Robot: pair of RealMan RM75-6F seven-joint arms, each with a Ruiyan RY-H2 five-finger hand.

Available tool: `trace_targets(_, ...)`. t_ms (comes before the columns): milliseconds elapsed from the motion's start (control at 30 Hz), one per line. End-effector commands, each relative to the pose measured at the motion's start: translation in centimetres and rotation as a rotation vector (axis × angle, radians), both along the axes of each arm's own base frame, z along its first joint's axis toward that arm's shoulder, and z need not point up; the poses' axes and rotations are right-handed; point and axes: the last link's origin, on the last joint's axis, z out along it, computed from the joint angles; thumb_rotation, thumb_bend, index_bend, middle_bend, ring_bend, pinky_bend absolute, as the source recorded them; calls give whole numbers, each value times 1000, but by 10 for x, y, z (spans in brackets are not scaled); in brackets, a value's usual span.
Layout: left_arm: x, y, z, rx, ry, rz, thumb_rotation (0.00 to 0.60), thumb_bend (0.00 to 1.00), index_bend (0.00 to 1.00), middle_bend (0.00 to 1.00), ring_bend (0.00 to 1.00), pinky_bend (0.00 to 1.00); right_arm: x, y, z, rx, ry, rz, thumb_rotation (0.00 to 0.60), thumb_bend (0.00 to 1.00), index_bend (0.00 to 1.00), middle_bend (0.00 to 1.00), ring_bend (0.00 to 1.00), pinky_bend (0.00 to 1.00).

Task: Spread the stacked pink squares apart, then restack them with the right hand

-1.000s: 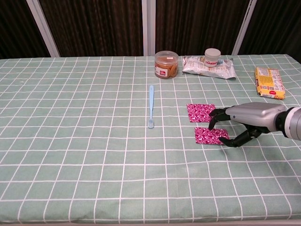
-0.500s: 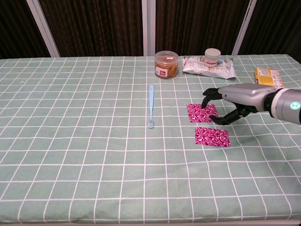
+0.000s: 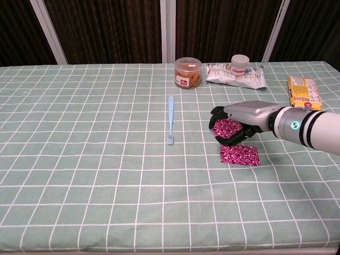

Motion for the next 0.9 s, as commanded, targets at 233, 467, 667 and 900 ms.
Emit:
trace_targets(233, 2, 1, -1, -4, -6, -8, 600, 173, 225, 146, 106, 126, -11, 2, 0, 4, 17, -22, 282, 419, 222, 0, 0, 0)
trace_targets(467, 1, 1, -1, -3, -6, -5, 600, 173, 225, 146, 106, 126, -29, 7, 11, -10, 34, -39, 282, 419, 223, 0, 0, 0)
trace_targets(667, 2, 4, -3, -6, -9, -14, 600, 172, 225, 146, 106, 126, -43, 13, 25, -31, 21, -55, 282, 420, 222, 0, 0, 0)
trace_targets(900, 3, 5, -2, -8, -6, -18, 600, 173, 225, 146, 106, 126, -48, 17, 35, -50, -35, -57, 284, 419, 223, 0, 0, 0)
